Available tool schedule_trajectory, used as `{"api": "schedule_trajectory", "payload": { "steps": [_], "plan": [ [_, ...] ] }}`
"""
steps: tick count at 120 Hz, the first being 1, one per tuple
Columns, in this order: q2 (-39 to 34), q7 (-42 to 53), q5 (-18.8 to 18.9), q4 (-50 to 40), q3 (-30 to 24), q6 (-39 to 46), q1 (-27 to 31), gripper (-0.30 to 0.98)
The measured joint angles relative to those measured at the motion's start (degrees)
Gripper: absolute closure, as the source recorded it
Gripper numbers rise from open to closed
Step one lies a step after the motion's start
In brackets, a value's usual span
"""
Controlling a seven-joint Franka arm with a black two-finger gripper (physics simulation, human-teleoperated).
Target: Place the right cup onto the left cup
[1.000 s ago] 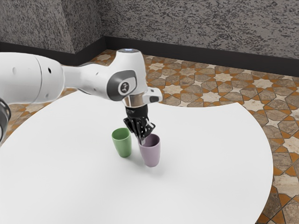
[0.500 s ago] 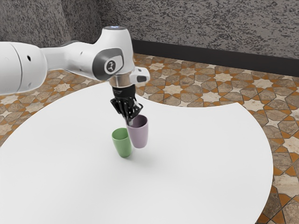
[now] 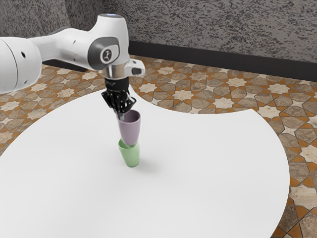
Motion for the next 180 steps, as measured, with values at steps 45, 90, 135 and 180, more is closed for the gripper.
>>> {"api": "schedule_trajectory", "payload": {
  "steps": [45, 90, 135, 180],
  "plan": [
    [3.61, 0.59, 0.46, 4.0, 0.82, -0.84, 1.29, 0.79],
    [4.71, 1.39, -0.68, 4.23, 0.91, -0.36, 2.11, 0.79],
    [6.58, 2.09, -1.86, 4.22, 0.84, 0.99, 3.14, 0.79],
    [7.74, 2.77, -3.58, 4.23, 0.86, 1.71, 3.39, 0.47]
  ]
}}
